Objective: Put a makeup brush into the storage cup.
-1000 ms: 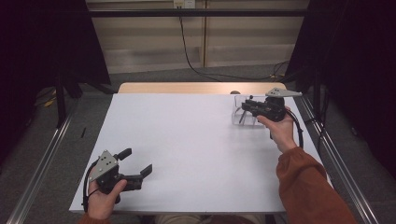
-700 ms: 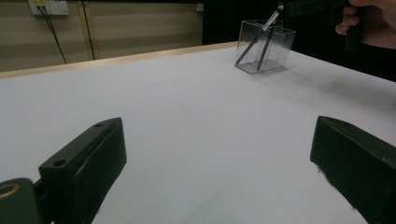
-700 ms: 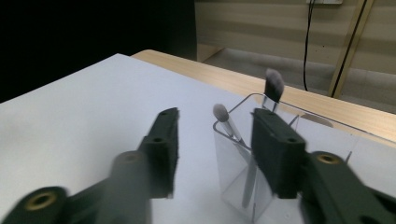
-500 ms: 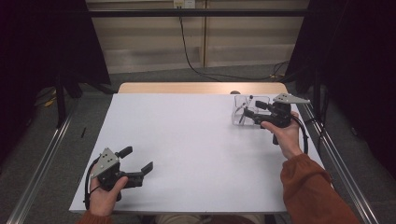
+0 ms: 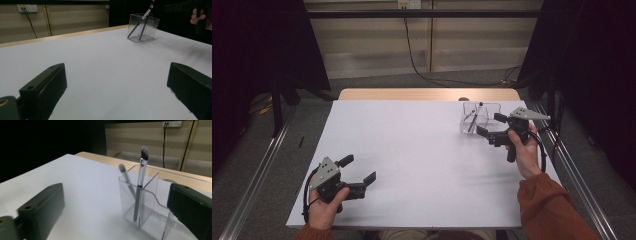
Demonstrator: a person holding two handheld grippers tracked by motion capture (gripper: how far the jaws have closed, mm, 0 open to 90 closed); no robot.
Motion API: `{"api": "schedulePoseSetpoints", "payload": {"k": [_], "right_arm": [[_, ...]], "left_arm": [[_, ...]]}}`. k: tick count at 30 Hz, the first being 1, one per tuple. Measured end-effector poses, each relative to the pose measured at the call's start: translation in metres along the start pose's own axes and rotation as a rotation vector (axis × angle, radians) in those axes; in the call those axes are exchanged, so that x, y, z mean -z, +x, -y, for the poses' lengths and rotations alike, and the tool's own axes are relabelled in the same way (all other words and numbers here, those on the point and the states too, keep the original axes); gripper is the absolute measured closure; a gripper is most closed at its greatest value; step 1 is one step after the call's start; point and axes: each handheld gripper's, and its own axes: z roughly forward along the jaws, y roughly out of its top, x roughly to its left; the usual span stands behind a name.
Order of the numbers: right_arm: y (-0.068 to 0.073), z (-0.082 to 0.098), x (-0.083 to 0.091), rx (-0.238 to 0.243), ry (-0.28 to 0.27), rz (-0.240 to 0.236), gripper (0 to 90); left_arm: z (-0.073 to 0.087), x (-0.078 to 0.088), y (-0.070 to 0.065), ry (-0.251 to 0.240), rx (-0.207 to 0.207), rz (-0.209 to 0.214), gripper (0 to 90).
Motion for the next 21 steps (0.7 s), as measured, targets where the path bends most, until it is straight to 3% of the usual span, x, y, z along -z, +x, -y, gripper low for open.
{"api": "schedulePoseSetpoints", "payload": {"k": [4,6,10,12,21], "right_arm": [[0.007,0.002,0.005,0.023,-0.007,0.058,0.0],[0.009,0.006,0.008,0.032,-0.031,0.060,0.0],[0.013,0.010,0.011,0.042,-0.026,0.046,0.0],[0.015,0.013,0.013,0.056,-0.045,0.071,0.0],[0.020,0.020,0.027,0.051,-0.043,0.069,0.0]], "left_arm": [[0.000,0.001,0.000,-0.003,0.000,-0.002,2.8],[0.000,0.002,-0.001,-0.001,-0.001,-0.004,2.8],[0.000,0.002,0.000,-0.001,0.008,-0.002,2.8],[0.000,0.002,0.000,0.002,0.005,-0.001,2.8],[0.000,0.005,0.000,-0.005,0.016,-0.002,2.8]]}}
